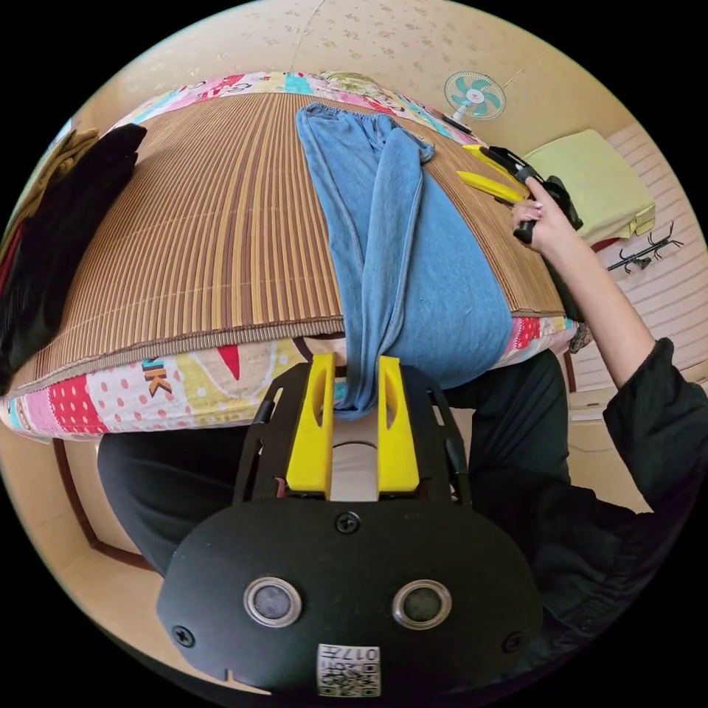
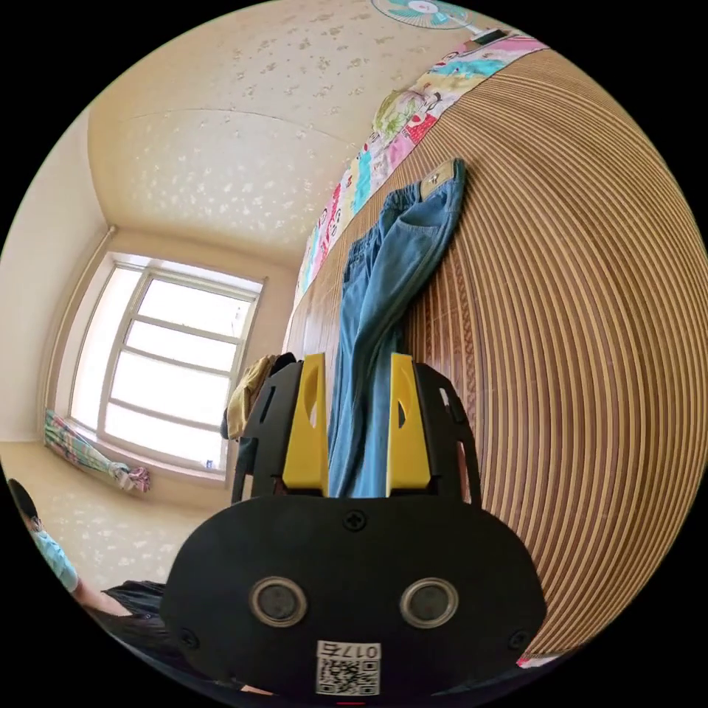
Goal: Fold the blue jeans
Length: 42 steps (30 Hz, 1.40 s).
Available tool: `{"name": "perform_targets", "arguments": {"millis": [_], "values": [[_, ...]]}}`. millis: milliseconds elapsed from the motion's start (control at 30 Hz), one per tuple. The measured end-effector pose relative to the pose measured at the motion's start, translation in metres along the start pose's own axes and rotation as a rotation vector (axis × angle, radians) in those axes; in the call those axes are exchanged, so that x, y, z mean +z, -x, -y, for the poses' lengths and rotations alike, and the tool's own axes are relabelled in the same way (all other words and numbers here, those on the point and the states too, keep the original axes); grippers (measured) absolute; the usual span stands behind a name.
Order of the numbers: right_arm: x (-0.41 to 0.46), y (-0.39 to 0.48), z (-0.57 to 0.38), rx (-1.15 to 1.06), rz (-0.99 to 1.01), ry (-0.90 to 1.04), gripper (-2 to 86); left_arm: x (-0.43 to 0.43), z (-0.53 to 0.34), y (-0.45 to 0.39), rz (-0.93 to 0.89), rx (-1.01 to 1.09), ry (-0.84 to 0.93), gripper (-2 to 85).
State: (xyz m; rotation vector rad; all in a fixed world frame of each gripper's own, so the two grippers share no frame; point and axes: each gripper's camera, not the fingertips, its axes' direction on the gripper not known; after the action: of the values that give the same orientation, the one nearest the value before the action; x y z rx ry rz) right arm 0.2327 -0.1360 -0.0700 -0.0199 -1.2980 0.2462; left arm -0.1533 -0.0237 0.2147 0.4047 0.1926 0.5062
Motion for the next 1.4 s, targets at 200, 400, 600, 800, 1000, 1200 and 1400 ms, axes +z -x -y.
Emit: {"name": "perform_targets", "arguments": {"millis": [200, 400, 600, 800, 1000, 1200, 1400], "values": [[0.052, -0.034, 0.089, 0.166, -0.044, -0.020, 9.7, -0.001, 0.008, 0.042, -0.208, -0.064, 0.019, 9.3], [0.105, 0.082, 0.143, -0.116, -0.045, -0.061, 3.5, 0.003, 0.006, 0.088, -0.424, -0.136, 0.053, 4.9], [0.245, 0.173, 0.160, -0.311, -0.010, 0.250, 6.4, 0.001, -0.013, 0.099, -0.491, -0.181, 0.004, 7.5], [0.208, 0.177, 0.088, -0.379, -0.012, 0.274, 9.7, -0.026, -0.010, 0.082, -0.398, -0.114, -0.080, 10.3], [0.089, 0.131, -0.069, -0.415, -0.155, 0.288, 9.4, -0.032, 0.009, 0.031, -0.285, 0.038, -0.135, 10.9], [0.005, 0.081, -0.187, -0.259, -0.271, 0.188, 9.7, -0.003, 0.019, 0.000, -0.092, 0.064, -0.098, 6.3], [-0.005, 0.057, -0.206, -0.181, -0.103, 0.244, 3.6, -0.015, 0.012, 0.057, -0.502, -0.019, -0.103, 1.0]]}}
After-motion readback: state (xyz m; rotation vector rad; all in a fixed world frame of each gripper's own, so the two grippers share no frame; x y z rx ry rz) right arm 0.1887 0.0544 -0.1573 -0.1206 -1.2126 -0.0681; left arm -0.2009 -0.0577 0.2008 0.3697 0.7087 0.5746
